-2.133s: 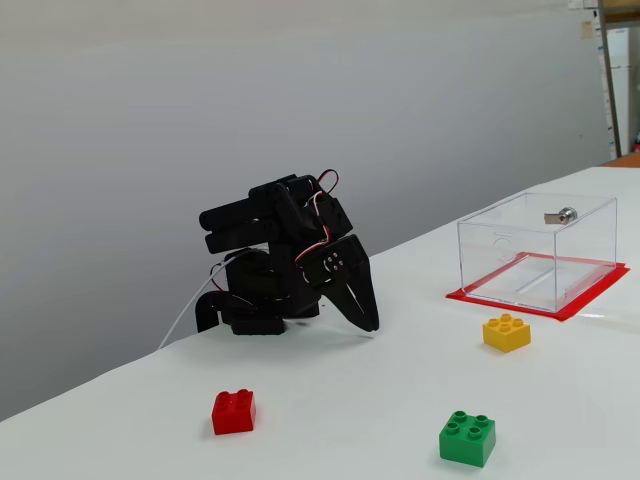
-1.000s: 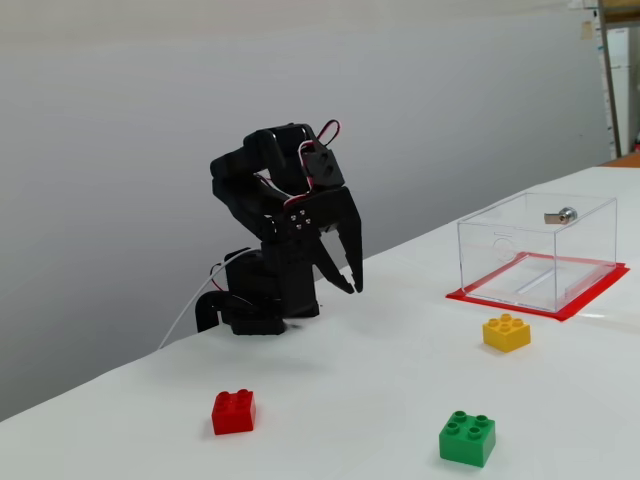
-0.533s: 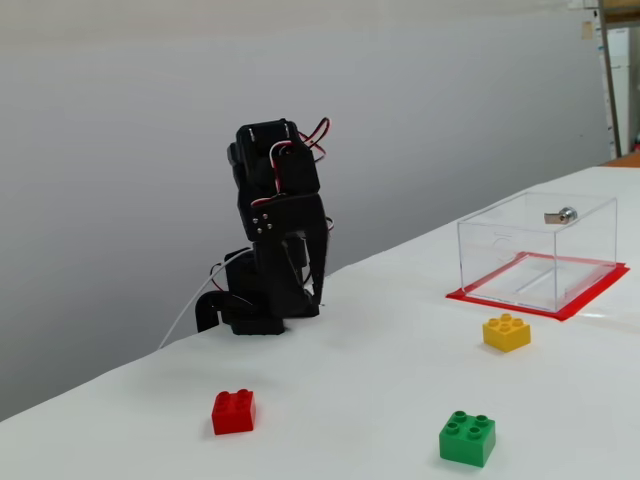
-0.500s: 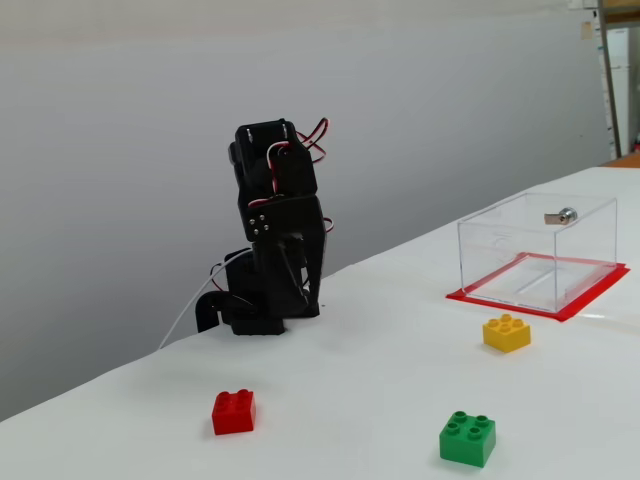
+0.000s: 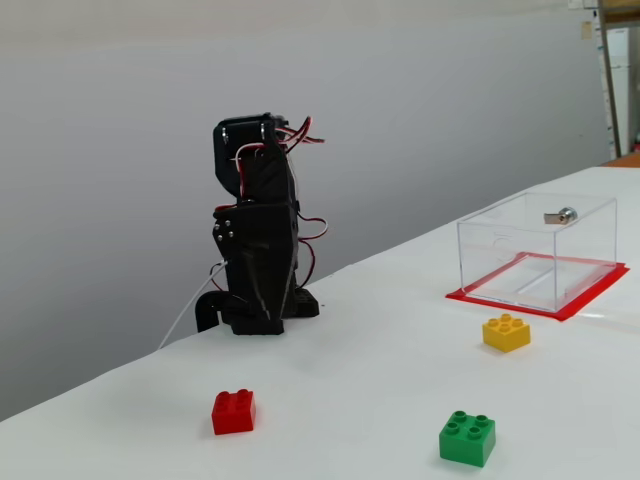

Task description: Pick the red lego brick and place it into the transparent box

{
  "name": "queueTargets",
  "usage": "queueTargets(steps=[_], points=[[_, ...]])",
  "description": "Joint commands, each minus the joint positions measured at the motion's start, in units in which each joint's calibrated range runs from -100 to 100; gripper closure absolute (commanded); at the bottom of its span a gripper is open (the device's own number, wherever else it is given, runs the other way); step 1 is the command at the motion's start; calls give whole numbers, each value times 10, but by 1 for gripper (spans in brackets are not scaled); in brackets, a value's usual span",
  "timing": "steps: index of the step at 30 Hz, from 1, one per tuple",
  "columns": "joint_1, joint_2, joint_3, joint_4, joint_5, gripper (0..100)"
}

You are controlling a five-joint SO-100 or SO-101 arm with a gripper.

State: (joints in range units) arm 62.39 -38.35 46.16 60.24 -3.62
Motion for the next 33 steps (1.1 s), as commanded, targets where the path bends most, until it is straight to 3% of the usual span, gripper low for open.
queueTargets(steps=[1, 13, 22, 33], points=[[20, 32, -24, -30, 7, 98], [80, 106, -33, -114, 36, 98], [76, 180, -117, -118, 38, 98], [68, 201, -92, -119, 88, 98]])
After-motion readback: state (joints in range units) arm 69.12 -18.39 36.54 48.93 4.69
